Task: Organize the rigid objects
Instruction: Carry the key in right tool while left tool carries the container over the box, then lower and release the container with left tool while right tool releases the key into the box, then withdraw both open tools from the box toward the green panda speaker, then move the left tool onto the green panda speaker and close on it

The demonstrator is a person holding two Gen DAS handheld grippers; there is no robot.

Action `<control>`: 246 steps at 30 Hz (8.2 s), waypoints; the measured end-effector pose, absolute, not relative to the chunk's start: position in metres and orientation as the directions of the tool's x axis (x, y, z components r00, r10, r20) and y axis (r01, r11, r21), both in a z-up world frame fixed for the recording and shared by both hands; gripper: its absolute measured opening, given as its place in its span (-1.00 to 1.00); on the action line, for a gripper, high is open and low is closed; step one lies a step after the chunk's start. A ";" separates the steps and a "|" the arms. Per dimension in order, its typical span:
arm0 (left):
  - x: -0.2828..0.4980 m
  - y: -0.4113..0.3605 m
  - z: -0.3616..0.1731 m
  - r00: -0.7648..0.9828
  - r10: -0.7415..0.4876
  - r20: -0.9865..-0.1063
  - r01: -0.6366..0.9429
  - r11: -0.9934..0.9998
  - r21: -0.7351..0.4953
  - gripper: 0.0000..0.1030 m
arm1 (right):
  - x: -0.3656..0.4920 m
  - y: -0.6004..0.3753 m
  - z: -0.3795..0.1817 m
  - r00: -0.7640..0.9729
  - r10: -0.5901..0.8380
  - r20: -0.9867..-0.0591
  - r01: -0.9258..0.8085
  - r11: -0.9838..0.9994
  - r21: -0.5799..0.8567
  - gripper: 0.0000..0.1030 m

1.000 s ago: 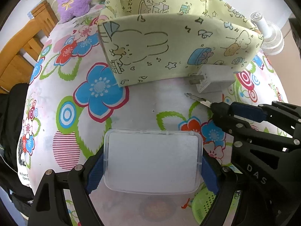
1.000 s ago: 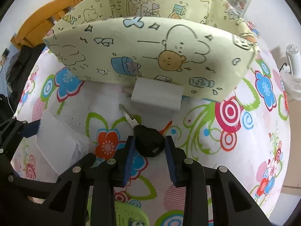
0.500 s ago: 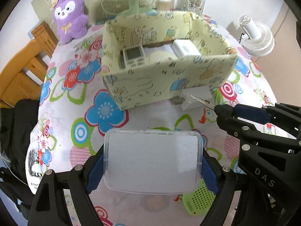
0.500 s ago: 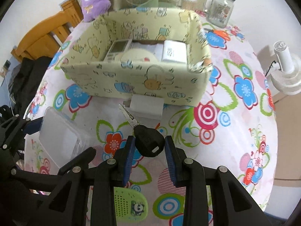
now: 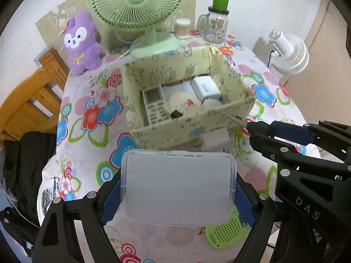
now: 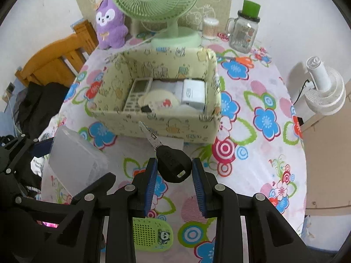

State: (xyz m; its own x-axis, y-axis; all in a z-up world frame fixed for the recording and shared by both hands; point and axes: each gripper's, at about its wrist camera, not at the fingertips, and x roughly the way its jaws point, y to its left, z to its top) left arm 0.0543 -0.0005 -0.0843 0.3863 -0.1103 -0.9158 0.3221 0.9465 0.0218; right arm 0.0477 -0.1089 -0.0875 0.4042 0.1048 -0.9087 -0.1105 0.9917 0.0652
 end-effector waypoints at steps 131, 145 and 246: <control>0.166 -0.026 -0.126 0.340 -0.092 -0.936 0.325 0.946 0.025 0.95 | 0.176 -0.115 -0.126 0.302 0.197 -0.933 -0.123 0.978 0.166 0.31; 0.137 -0.017 -0.104 0.371 -0.119 -0.921 0.367 0.930 0.028 0.95 | 0.139 -0.113 -0.101 0.366 0.156 -0.917 -0.062 0.988 0.143 0.55; -0.035 -0.047 -0.203 0.271 -0.016 -0.962 -0.160 0.985 -0.061 0.96 | -0.012 -0.168 -0.186 0.304 0.163 -0.939 -0.292 0.954 0.071 0.62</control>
State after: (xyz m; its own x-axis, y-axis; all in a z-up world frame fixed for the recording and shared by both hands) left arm -0.0352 -0.0470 -0.2033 0.2711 -0.0156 -0.9624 -0.1598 0.9853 -0.0610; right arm -0.0122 -0.1683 -0.1865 0.3040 0.1625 -0.9387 -0.2922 0.9537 0.0705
